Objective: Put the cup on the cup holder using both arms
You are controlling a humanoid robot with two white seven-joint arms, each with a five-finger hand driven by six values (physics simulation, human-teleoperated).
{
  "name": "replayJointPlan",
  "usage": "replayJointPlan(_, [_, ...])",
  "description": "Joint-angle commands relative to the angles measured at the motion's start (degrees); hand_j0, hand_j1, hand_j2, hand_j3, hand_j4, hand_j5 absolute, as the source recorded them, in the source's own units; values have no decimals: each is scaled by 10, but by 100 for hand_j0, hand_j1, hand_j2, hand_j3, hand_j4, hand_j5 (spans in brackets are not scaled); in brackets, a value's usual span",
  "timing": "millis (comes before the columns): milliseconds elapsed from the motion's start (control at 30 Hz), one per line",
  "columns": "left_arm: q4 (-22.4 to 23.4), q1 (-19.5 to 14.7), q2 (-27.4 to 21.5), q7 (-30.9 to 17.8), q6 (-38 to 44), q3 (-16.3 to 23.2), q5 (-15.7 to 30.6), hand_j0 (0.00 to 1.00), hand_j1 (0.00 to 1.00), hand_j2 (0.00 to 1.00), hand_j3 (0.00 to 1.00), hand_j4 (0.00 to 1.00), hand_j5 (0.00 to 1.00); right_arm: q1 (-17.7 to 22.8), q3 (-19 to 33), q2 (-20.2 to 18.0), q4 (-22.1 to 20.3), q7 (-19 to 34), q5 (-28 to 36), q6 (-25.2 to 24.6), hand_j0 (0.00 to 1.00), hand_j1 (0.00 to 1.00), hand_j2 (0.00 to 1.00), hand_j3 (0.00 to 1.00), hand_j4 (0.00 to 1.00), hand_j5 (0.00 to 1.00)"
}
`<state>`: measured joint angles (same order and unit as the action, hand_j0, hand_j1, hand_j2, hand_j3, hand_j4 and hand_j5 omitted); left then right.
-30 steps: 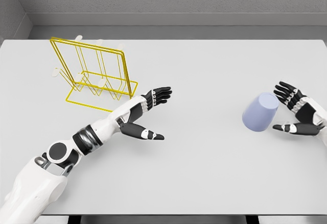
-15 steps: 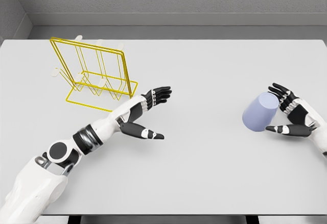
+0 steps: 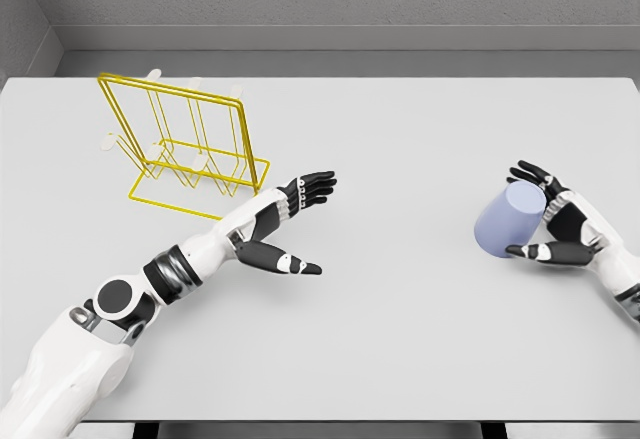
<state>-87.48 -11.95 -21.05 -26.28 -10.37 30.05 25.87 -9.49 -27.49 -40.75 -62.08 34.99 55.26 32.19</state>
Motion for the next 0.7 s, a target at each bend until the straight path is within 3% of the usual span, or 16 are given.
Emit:
replayJointPlan(0, [0,0,0,0,1,0,3,100,100,100,100,100,100,0,0,5,-1,0,3,0,100,100,100,100,100,100])
replayJointPlan(567, [8,3,10,-1,-1,0,3,100,100,100,100,100,100,-7,-1,21,2,0,-10,-5,100,100,100,100,100,100])
replayJointPlan(667, [8,3,9,-1,-2,0,4,100,100,100,100,100,100,-8,-1,22,4,0,-10,-6,94,94,94,94,94,94])
